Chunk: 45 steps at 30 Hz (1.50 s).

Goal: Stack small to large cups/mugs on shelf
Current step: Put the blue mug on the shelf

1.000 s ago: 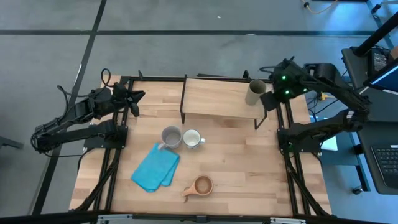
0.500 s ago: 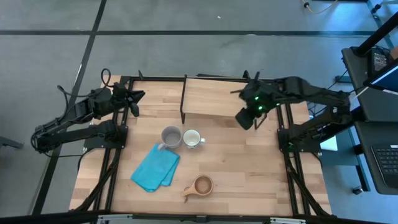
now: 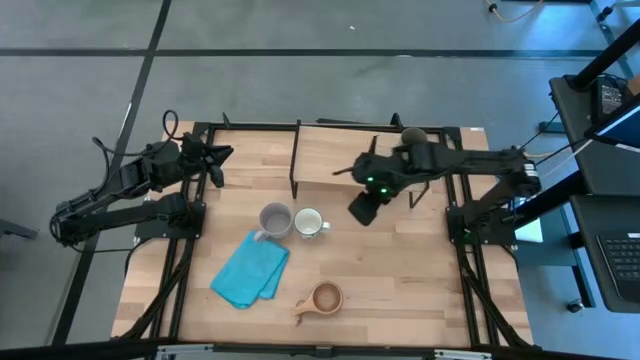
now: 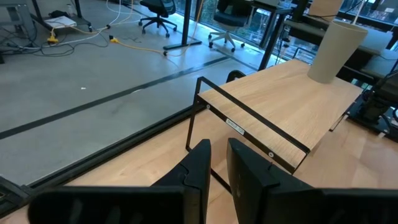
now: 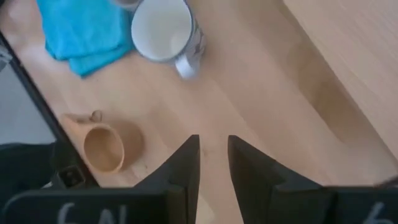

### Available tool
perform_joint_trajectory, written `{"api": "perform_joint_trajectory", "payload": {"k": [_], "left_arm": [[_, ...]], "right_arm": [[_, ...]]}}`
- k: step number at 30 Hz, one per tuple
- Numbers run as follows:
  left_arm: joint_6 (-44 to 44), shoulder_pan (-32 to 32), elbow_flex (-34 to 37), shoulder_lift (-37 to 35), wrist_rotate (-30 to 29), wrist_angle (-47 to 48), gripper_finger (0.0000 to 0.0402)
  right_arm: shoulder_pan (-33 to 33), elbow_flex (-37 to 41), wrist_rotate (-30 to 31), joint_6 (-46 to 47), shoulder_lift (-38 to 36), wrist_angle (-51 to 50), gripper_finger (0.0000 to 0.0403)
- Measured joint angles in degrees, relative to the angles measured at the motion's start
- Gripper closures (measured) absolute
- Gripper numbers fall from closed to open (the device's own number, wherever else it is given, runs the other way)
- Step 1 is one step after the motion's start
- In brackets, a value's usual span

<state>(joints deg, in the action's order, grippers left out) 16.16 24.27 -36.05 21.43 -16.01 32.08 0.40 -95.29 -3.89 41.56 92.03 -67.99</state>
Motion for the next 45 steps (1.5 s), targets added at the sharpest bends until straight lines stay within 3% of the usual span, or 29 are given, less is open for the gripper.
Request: {"api": "perform_joint_trajectory", "payload": {"k": [6, 18, 33, 45], "left_arm": [[0.0, 0.0, 0.0, 0.0, 0.8, 0.2, 0.0355], [-0.3, 0.0, 0.0, 0.0, 0.9, 5.9, 0.0355], [-6.9, 0.0, 0.0, 0.0, 0.9, 8.3, 0.0355], [-7.8, 0.0, 0.0, 0.0, 0.9, 8.1, 0.0355]], "right_arm": [[-2.9, 0.0, -0.5, 0.3, 6.4, 8.7, 0.0318], [-3.8, 0.0, -8.7, 5.1, 14.8, 19.1, 0.0318], [-3.8, 0.0, -7.1, 10.5, 20.7, 22.2, 0.0318], [-2.2, 0.0, -1.1, 11.9, 21.6, 22.0, 0.0318]]}}
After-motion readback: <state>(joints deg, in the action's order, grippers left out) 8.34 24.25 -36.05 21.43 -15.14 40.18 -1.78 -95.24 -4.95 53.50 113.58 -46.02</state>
